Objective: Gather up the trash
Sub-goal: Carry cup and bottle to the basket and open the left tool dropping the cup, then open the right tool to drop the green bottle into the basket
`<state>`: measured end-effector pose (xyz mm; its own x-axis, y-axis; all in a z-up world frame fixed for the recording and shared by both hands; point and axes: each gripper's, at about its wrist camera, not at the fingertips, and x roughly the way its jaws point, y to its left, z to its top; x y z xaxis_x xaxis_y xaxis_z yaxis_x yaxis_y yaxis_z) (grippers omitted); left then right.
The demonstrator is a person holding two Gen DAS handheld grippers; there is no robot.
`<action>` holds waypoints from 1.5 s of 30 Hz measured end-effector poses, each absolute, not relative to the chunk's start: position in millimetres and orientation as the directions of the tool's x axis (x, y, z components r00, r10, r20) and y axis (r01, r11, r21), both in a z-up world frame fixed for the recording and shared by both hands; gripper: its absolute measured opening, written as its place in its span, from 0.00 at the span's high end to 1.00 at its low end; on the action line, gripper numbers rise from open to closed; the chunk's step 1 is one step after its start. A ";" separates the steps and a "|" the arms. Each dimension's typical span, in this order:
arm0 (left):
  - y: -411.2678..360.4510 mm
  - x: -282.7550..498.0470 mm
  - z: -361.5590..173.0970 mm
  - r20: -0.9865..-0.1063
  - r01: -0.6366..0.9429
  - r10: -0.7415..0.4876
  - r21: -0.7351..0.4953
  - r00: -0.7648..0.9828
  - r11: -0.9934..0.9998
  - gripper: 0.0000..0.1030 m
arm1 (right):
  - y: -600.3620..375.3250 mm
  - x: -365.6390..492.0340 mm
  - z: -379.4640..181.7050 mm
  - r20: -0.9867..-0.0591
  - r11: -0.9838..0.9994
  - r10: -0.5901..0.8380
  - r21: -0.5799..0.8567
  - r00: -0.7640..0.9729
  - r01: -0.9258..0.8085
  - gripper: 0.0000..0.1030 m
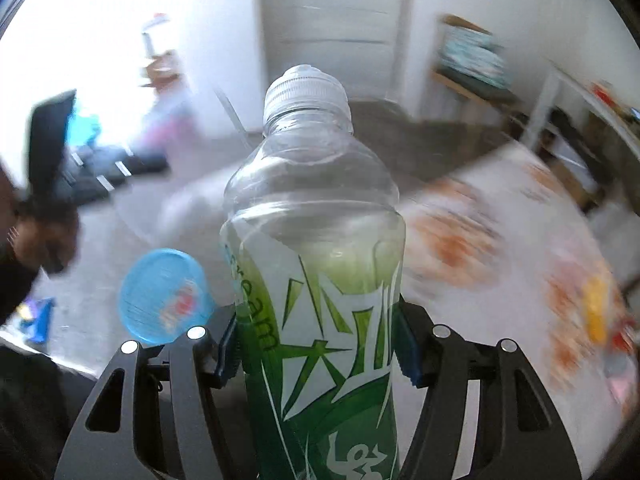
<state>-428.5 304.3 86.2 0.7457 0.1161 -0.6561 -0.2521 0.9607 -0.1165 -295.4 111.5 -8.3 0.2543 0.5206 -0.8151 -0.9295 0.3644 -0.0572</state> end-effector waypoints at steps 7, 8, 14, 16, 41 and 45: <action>367.3 -532.4 -49.8 -0.845 -0.530 0.176 -0.143 0.505 0.836 0.79 | 223.5 -374.4 -59.9 -0.814 0.213 0.580 0.100 0.043 -0.972 0.42; 372.4 -542.0 -73.6 -0.870 -0.554 0.169 -0.135 0.463 0.821 0.79 | 234.7 -383.7 -69.7 -0.820 0.205 0.571 0.106 0.031 -0.973 0.42; 391.4 -570.8 -170.2 -0.947 -0.640 0.092 -0.135 0.309 0.756 0.78 | 284.6 -426.4 -136.1 -0.866 0.178 0.497 0.155 -0.047 -0.972 0.42; 396.7 -578.7 -196.2 -0.961 -0.662 0.062 -0.138 0.270 0.737 0.78 | 295.2 -432.9 -155.0 -0.876 0.178 0.477 0.182 -0.076 -0.967 0.42; 475.0 -688.0 -131.2 -0.870 -0.842 0.258 -0.268 0.420 0.469 0.36 | 373.3 -513.4 -343.0 -0.985 0.126 0.040 0.172 -0.168 -0.977 0.35; 470.4 -682.5 -122.9 -0.863 -0.831 0.259 -0.273 0.434 0.484 0.36 | 373.2 -513.9 -341.5 -0.986 0.146 0.075 0.160 -0.150 -0.976 0.08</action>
